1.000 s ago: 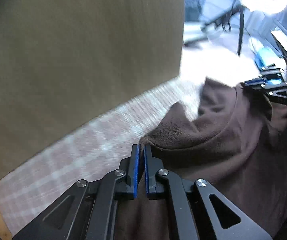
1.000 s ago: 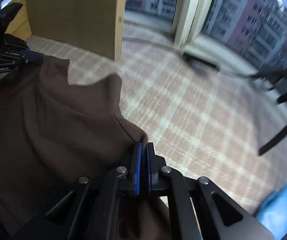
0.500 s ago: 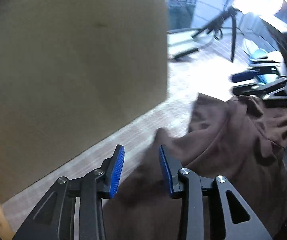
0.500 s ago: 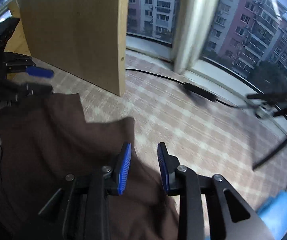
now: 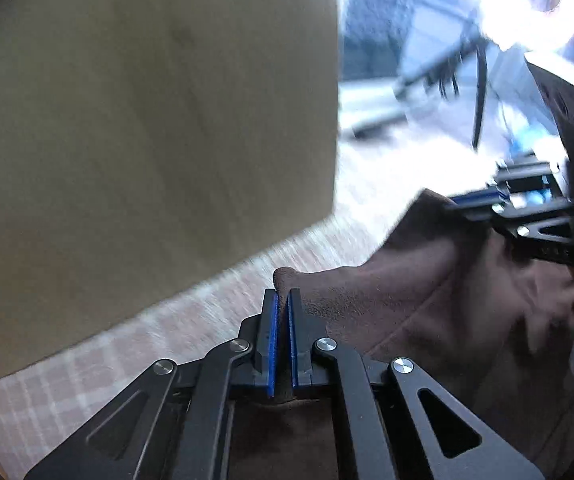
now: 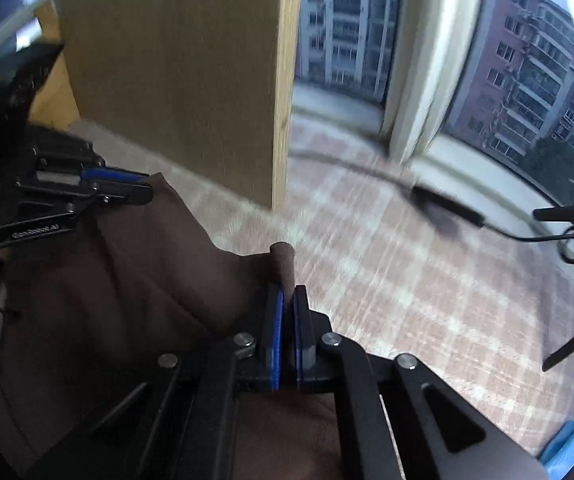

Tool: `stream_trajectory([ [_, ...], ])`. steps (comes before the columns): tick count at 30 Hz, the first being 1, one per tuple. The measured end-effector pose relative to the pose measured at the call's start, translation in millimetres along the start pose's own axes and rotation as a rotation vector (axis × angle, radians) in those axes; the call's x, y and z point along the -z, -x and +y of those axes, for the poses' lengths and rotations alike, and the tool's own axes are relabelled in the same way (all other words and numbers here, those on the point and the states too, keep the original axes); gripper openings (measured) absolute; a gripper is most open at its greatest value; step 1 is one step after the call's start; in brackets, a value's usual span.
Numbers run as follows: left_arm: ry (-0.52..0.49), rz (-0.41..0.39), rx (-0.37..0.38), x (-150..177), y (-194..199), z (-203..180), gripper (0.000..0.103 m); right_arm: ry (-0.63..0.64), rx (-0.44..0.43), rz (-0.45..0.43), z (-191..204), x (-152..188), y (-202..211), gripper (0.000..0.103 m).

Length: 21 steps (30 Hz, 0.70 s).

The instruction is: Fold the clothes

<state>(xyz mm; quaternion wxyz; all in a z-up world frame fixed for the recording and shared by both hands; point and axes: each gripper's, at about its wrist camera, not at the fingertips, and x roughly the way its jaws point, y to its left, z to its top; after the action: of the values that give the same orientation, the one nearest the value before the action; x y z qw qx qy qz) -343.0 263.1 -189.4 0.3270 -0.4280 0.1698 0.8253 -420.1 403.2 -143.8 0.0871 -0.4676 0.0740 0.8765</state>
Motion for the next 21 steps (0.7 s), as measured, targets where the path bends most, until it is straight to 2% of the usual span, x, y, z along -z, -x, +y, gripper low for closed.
stream_trajectory([
  [2,-0.033,-0.061,-0.092,-6,-3,-10,0.004,0.011,0.054,-0.057,3,-2,2,0.004],
  [3,-0.051,-0.046,-0.113,-6,-14,-16,0.004,0.016,0.081,-0.085,5,-3,3,0.004],
  [6,-0.081,0.051,-0.132,-2,-50,-26,0.004,0.055,0.14,-0.012,10,0,-20,0.004],
  [9,-0.052,0.063,-0.134,-3,-49,-22,0.011,0.072,0.187,0.055,11,2,-35,0.009],
  [11,-0.019,0.036,-0.14,-9,-22,-10,0.016,0.024,0.194,0.038,2,-1,-15,0.021],
  [15,0.023,-0.067,-0.195,-10,59,11,0.016,-0.082,0.208,-0.069,-15,-5,74,0.023],
  [18,0.073,-0.115,-0.183,12,129,25,0.019,-0.128,0.147,-0.15,-12,19,170,0.023],
  [21,0.094,-0.104,-0.162,66,206,48,0.025,-0.171,0.094,-0.19,0,63,245,0.023],
])
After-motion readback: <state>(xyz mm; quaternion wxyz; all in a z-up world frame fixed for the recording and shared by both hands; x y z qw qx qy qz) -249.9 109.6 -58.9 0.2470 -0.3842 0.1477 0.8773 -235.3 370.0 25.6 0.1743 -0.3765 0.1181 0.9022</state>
